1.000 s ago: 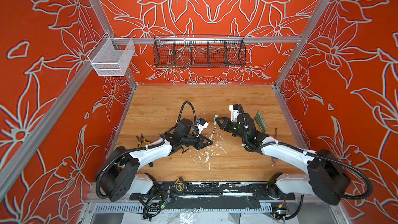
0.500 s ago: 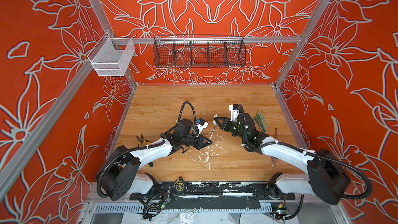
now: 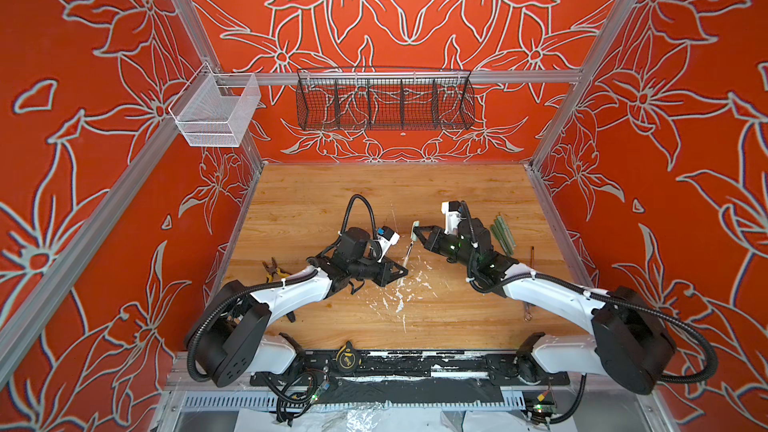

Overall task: Insert the pens into the pen caps
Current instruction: 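Align the cap above the beige pen nib with the right gripper, then push the pale green cap down onto the beige pen nib with the right gripper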

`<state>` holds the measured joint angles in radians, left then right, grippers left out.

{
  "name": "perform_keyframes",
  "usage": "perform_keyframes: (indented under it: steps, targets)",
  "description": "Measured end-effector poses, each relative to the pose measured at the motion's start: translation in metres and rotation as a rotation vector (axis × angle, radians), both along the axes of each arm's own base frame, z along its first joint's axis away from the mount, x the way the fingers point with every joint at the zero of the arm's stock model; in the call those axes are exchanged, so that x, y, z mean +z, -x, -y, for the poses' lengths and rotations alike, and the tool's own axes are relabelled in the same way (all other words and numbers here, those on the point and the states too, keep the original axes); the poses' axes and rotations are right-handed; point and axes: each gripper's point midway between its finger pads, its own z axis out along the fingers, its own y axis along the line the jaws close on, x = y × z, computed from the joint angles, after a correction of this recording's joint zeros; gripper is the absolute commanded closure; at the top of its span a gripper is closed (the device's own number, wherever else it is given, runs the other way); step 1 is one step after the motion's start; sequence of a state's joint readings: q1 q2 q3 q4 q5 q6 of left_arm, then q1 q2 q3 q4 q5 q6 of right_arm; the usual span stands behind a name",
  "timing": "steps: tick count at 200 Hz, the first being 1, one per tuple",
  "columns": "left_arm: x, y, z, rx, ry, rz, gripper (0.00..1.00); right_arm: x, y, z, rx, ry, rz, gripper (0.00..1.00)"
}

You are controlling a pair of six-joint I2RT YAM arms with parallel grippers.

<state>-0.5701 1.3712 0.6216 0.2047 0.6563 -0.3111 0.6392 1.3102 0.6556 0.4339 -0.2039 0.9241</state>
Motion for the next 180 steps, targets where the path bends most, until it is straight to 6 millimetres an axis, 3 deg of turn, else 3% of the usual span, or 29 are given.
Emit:
perform_keyframes:
  steps: [180]
  targets:
    - [0.003,-0.008,-0.004,0.026,0.008,0.015,1.00,-0.004,0.008,-0.014,0.041,-0.020,-0.020,1.00]
